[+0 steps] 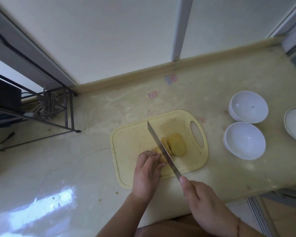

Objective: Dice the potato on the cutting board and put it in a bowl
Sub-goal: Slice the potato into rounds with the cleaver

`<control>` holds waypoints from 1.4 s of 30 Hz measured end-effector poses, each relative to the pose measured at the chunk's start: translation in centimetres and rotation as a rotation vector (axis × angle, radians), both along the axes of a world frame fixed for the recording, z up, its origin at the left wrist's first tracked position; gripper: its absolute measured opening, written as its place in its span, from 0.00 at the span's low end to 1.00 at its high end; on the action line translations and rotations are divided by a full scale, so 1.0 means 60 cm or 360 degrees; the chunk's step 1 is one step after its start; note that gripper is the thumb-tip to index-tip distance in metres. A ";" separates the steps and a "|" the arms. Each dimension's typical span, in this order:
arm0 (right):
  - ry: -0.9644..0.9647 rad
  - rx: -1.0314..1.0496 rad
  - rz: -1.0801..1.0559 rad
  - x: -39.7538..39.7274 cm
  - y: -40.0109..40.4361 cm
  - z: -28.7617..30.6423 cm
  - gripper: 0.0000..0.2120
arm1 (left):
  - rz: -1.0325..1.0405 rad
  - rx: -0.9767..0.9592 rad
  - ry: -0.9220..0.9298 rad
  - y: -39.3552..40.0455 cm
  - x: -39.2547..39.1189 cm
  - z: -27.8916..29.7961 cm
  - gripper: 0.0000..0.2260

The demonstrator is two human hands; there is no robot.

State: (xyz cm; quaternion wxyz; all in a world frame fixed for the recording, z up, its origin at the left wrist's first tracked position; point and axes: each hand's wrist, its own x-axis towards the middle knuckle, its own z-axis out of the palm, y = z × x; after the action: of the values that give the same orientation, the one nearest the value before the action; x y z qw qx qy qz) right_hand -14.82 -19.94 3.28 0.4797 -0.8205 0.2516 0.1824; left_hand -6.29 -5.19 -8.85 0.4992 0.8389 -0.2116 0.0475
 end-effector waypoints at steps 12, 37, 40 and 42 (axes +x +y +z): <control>0.0064 0.0013 0.0067 0.010 -0.003 -0.008 0.29 | 0.0021 -0.0017 0.0069 0.007 0.001 -0.004 0.11; -0.0021 0.0150 0.0040 0.035 0.005 -0.040 0.29 | -0.0023 0.0129 0.0094 0.012 -0.007 0.020 0.15; -0.0013 0.0208 0.0005 0.023 0.000 -0.037 0.30 | 0.0082 0.0114 0.0103 0.008 -0.012 0.025 0.10; -0.0016 0.0221 -0.0007 0.016 -0.002 -0.032 0.30 | 0.0110 0.0106 0.0103 0.004 -0.014 0.029 0.08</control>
State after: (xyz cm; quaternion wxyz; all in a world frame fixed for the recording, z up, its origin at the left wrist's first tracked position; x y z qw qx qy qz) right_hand -13.88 -20.07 1.36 0.5372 -0.7856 0.2377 0.1944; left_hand -7.13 -4.95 -7.13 0.4757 0.8629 -0.1677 0.0306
